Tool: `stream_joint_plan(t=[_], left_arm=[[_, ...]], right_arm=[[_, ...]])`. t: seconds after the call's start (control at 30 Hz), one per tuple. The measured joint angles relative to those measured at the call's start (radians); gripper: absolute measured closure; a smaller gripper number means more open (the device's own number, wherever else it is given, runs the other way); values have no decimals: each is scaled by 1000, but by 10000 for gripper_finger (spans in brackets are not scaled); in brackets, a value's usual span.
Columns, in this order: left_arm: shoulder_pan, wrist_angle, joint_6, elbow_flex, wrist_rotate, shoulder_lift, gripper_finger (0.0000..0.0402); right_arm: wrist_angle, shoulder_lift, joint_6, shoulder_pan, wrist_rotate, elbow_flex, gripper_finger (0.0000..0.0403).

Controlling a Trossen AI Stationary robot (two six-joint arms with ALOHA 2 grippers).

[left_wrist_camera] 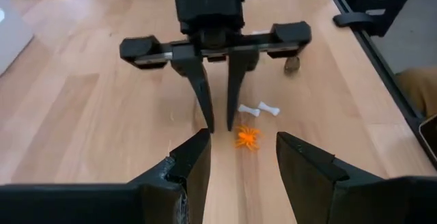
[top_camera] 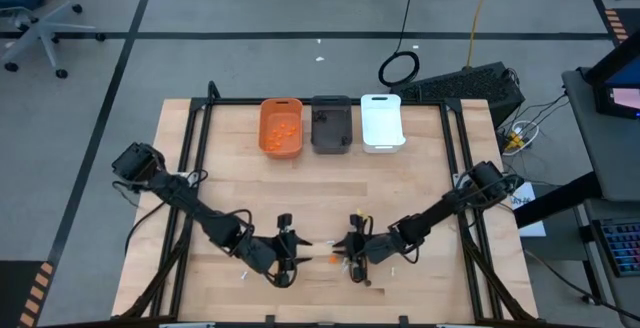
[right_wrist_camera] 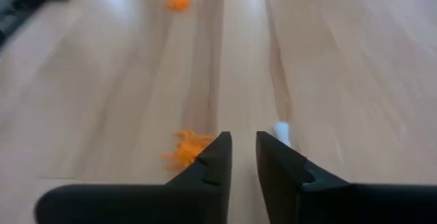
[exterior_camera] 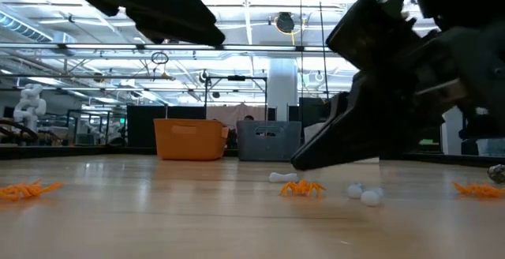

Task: Sort Halloween decoration
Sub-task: Put the white bone toy into the white bin

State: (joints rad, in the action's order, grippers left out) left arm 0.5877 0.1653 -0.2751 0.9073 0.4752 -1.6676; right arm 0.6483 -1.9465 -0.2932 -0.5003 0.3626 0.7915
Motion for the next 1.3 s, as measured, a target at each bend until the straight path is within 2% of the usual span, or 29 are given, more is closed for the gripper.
stream_joint_plan(t=[0.07, 0.37, 0.93, 1.03, 1.1, 1.23, 1.3], left_arm=[[9, -3, -7, 0, 3, 0, 236], [24, -11, -8, 0, 13, 0, 236], [24, -49, -47, -35, 27, 0, 236], [24, -51, -83, -54, 27, 0, 236], [24, -49, -86, -59, 28, 0, 236], [24, -35, -86, -59, 40, 0, 236], [24, -32, -86, -59, 40, 0, 236]], right_arm=[[-62, 0, -14, 5, 1, 20, 362], [-119, 1, -31, 46, 2, 23, 398], [-144, 28, 32, 127, -20, 22, 399], [-149, 53, 58, 120, -28, 22, 385], [-162, 58, 101, 119, -70, 23, 365], [-151, 57, 178, 137, -212, 22, 305], [-144, 58, 215, 157, -249, 22, 270]])
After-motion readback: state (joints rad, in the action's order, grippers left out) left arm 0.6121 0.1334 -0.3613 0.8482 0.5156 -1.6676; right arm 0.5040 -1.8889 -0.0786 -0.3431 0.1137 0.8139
